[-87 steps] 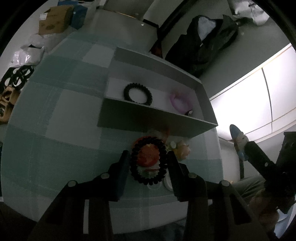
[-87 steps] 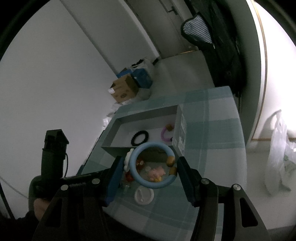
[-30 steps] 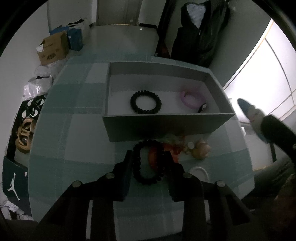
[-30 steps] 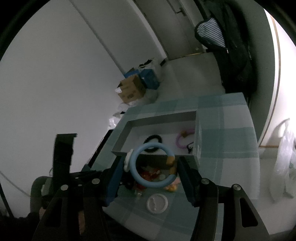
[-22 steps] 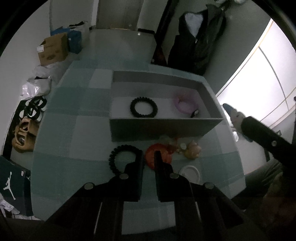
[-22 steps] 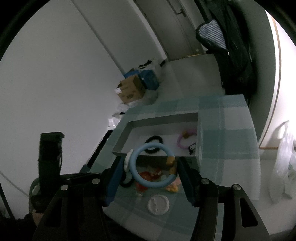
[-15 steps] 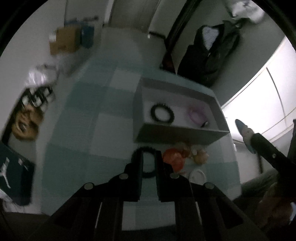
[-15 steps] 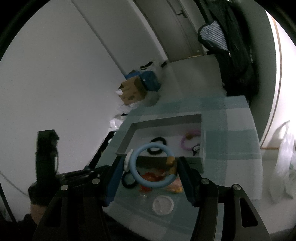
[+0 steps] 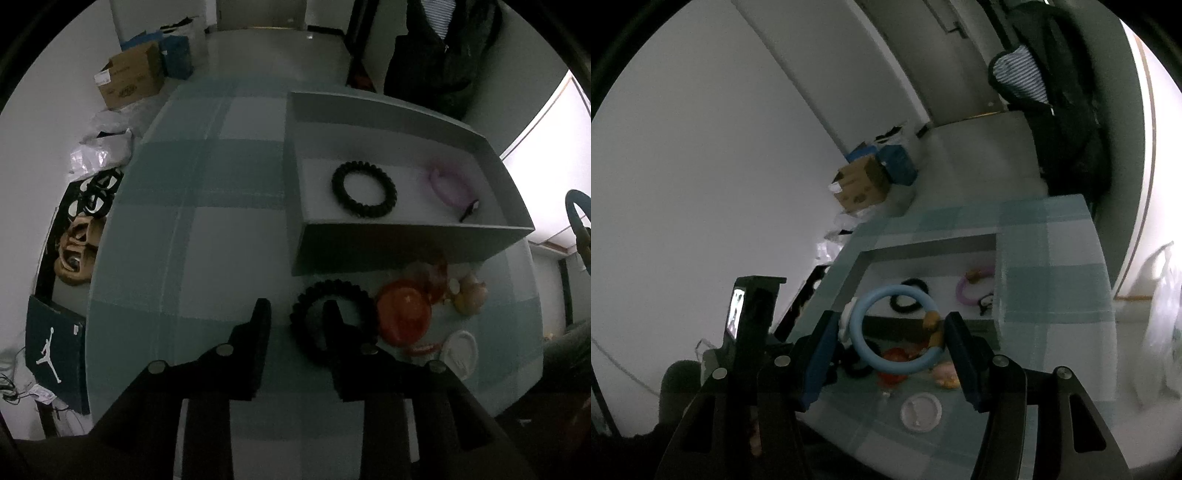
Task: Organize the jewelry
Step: 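Lift the bracelet with the left tool while the right tool carries the blue ring toward the box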
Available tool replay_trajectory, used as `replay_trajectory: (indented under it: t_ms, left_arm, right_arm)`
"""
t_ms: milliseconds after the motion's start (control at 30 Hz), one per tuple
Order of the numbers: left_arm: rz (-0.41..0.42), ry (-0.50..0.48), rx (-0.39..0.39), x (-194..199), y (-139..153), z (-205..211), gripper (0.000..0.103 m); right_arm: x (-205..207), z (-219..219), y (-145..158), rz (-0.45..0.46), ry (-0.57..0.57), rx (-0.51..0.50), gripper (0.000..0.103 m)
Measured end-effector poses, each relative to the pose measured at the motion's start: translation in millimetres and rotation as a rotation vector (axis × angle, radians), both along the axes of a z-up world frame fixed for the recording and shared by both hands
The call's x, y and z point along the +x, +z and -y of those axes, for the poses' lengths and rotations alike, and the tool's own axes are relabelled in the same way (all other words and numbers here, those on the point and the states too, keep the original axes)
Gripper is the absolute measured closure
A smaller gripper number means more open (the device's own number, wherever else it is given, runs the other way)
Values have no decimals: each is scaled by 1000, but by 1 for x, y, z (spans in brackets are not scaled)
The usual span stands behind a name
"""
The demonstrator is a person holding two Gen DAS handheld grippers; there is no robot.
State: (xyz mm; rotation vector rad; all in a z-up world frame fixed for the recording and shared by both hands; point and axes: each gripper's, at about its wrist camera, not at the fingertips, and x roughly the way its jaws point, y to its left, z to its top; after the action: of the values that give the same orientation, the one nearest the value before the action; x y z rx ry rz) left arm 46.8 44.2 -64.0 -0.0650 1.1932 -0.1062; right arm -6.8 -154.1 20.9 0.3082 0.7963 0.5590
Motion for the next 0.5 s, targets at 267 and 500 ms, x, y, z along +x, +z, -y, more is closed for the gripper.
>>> replay_trajectory:
  t_ms: [267,500]
  left_arm:
    - [12,-100,80,-5,4,15,97]
    - [93,-116,38,-24,31,10,98]
  right_arm:
    - [-2,1,5,7,6,8,44]
    - [0,3,5,3,-2,14,44]
